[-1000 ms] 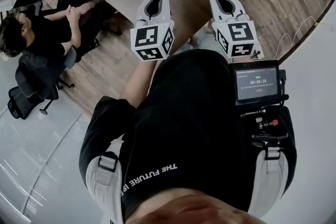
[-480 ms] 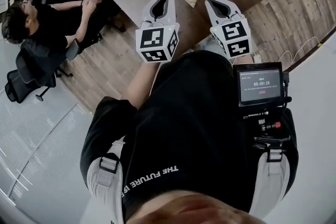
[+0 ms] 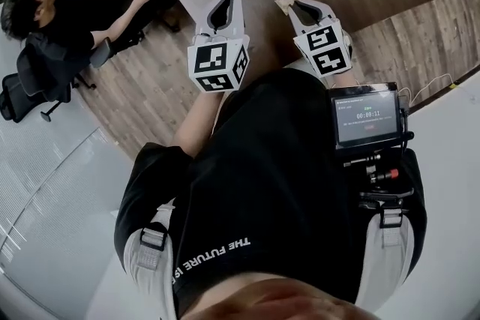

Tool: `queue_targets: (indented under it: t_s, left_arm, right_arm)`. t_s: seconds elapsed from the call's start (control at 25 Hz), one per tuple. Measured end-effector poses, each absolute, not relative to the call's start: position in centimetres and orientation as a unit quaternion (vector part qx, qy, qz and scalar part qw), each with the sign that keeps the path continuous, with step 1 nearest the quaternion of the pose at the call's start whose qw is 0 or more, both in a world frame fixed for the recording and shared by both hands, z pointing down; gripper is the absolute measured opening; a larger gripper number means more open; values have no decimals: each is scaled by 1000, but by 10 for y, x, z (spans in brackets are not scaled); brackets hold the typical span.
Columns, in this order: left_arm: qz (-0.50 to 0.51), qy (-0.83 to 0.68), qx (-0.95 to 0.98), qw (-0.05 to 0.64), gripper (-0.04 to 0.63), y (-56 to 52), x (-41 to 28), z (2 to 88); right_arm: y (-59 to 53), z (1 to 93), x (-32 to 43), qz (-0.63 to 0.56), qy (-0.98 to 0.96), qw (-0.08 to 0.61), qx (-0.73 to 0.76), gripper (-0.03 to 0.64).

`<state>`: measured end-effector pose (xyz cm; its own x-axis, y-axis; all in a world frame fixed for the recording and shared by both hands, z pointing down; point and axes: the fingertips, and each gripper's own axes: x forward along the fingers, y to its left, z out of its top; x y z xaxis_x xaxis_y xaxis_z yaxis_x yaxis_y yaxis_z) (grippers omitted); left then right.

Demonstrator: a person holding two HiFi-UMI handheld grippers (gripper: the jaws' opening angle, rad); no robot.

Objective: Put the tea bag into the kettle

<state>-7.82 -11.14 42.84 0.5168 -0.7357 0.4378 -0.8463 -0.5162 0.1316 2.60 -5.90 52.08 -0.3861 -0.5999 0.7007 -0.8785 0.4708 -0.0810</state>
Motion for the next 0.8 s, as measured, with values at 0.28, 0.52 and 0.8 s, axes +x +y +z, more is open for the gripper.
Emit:
queue_targets:
  t_s: [0.28, 0.52, 0.8]
  left_arm:
    - [168, -484, 843, 166, 15, -99, -89, 431]
    - [163, -494, 839, 163, 15, -96, -92, 426]
    - [163, -504, 832, 163, 15, -92, -98, 424]
  right_arm:
    - [-49, 537, 22, 218, -807, 330, 438, 75]
    - [-42, 551, 20, 208, -807, 361, 419, 86]
    - [-39, 559, 18, 189, -805, 393, 402, 87]
